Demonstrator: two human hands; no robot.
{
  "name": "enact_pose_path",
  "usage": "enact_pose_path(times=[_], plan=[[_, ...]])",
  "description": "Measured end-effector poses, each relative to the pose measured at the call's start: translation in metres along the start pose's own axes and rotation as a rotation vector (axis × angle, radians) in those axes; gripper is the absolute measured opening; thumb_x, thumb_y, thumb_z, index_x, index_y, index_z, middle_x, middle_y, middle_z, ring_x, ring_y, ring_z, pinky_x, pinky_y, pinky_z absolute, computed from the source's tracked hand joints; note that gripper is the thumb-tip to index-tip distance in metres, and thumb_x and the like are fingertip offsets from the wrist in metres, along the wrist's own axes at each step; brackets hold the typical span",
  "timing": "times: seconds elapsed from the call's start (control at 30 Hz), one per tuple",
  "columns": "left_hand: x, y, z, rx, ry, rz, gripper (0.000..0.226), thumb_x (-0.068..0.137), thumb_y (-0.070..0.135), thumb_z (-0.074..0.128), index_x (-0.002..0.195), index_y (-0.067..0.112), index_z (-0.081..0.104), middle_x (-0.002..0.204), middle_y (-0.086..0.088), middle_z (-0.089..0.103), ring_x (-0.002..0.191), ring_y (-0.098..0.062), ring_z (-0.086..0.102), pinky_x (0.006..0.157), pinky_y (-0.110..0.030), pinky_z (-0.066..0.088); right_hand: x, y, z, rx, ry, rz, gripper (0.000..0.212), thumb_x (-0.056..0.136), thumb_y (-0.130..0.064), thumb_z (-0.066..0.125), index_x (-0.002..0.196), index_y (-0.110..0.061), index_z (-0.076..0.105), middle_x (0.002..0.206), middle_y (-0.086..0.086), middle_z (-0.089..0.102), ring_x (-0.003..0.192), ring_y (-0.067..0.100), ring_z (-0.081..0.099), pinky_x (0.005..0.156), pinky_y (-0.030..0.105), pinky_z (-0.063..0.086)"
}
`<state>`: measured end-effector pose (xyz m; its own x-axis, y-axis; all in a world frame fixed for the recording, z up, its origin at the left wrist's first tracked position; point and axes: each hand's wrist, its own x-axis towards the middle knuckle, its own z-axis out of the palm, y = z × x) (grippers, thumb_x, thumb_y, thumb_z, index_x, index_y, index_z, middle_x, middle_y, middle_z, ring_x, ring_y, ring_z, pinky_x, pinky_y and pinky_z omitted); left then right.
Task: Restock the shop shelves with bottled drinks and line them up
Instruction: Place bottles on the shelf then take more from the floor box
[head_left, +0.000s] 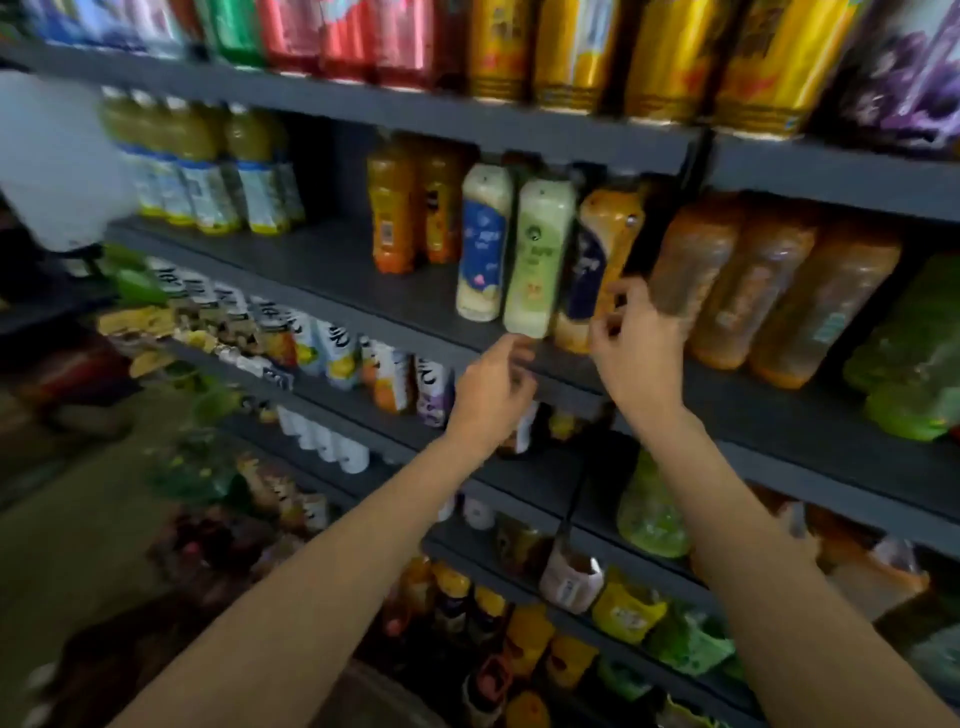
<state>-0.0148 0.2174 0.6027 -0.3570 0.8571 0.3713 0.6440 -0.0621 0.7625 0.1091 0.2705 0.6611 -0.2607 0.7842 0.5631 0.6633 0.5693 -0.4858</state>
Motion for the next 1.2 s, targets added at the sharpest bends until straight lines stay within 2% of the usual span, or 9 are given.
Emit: enact_pose_path(times=[0.13, 0.27, 0.37, 0.47, 0.7, 0.9, 0.97, 1.03, 1.2], plan=[[-0.061, -0.085, -0.091, 0.045, 0.057, -0.224, 0.032, 0.09, 0.007, 0.052, 0.122, 0.007, 0.049, 0.1, -0.003, 0.063, 0.089, -0.019, 0.06, 0.076, -0.031, 0.048, -0.046, -0.091, 0.082, 0.055, -0.296, -0.147, 0.039, 0.09, -0.013, 0.05, 0.128, -0.01, 0.042, 0.085, 0.016, 0.065, 0.081, 0.037, 0.06, 0.064, 0.039, 0.047], [-0.157, -0.209, -0.185, 0.143, -0.08, -0.522, 0.034, 0.09, 0.012, 0.053, 0.123, 0.005, 0.047, 0.103, -0.012, 0.065, 0.097, -0.027, 0.062, 0.08, -0.032, 0.045, -0.117, -0.172, 0.193, 0.022, -0.817, -0.146, 0.046, 0.092, -0.018, 0.051, 0.133, -0.013, 0.031, 0.086, 0.009, 0.063, 0.083, 0.032, 0.063, 0.066, 0.043, 0.051], [-0.239, -0.284, -0.256, 0.167, -0.093, -0.831, 0.031, 0.088, 0.009, 0.054, 0.118, 0.002, 0.052, 0.104, -0.015, 0.066, 0.102, -0.027, 0.061, 0.081, -0.028, 0.041, -0.171, -0.227, 0.268, -0.005, -1.173, -0.154, 0.055, 0.092, -0.02, 0.053, 0.14, -0.014, 0.026, 0.106, 0.014, 0.063, 0.094, 0.029, 0.062, 0.077, 0.043, 0.049], [-0.301, -0.334, -0.327, 0.151, 0.028, -1.116, 0.027, 0.09, 0.009, 0.053, 0.115, -0.001, 0.056, 0.108, -0.015, 0.063, 0.102, -0.026, 0.058, 0.079, -0.025, 0.039, -0.213, -0.272, 0.321, -0.023, -1.335, -0.156, 0.056, 0.092, -0.021, 0.054, 0.14, -0.008, 0.028, 0.122, 0.016, 0.056, 0.112, 0.03, 0.054, 0.085, 0.035, 0.044], [-0.368, -0.437, -0.401, 0.191, -0.005, -1.345, 0.03, 0.093, 0.021, 0.051, 0.111, -0.001, 0.06, 0.116, -0.019, 0.062, 0.111, -0.032, 0.056, 0.089, -0.033, 0.043, -0.285, -0.327, 0.446, -0.071, -1.486, -0.199, 0.04, 0.087, -0.018, 0.055, 0.125, -0.007, 0.045, 0.113, 0.012, 0.056, 0.109, 0.03, 0.055, 0.087, 0.03, 0.042], [-0.38, -0.516, -0.415, 0.17, -0.085, -1.38, 0.029, 0.092, 0.01, 0.05, 0.118, -0.002, 0.057, 0.122, -0.016, 0.06, 0.116, -0.032, 0.054, 0.096, -0.032, 0.041, -0.342, -0.339, 0.564, -0.098, -1.63, -0.167, 0.024, 0.089, -0.016, 0.055, 0.112, -0.01, 0.051, 0.107, 0.014, 0.055, 0.102, 0.025, 0.054, 0.075, 0.028, 0.041], [-0.383, -0.551, -0.416, 0.163, -0.056, -1.403, 0.03, 0.091, 0.01, 0.051, 0.119, -0.001, 0.054, 0.121, -0.016, 0.06, 0.116, -0.031, 0.054, 0.095, -0.032, 0.041, -0.361, -0.335, 0.609, -0.148, -1.655, -0.162, 0.007, 0.087, -0.023, 0.056, 0.089, -0.024, 0.049, 0.112, 0.014, 0.059, 0.106, 0.031, 0.056, 0.083, 0.034, 0.044], [-0.386, -0.585, -0.415, 0.137, -0.033, -1.436, 0.029, 0.091, 0.01, 0.051, 0.118, 0.0, 0.054, 0.118, -0.017, 0.061, 0.114, -0.032, 0.055, 0.093, -0.032, 0.041, -0.381, -0.328, 0.651, -0.185, -1.666, -0.167, 0.017, 0.086, -0.029, 0.058, 0.078, -0.027, 0.043, 0.107, 0.013, 0.061, 0.102, 0.031, 0.058, 0.081, 0.036, 0.046], [-0.387, -0.658, -0.392, 0.08, 0.136, -1.411, 0.019, 0.088, 0.008, 0.054, 0.107, 0.009, 0.058, 0.1, -0.011, 0.067, 0.096, -0.026, 0.063, 0.083, -0.028, 0.046, -0.425, -0.311, 0.731, -0.434, -1.493, -0.425, 0.032, 0.088, -0.033, 0.057, 0.115, -0.018, 0.05, 0.116, 0.008, 0.058, 0.118, 0.03, 0.045, 0.1, 0.043, 0.035]])
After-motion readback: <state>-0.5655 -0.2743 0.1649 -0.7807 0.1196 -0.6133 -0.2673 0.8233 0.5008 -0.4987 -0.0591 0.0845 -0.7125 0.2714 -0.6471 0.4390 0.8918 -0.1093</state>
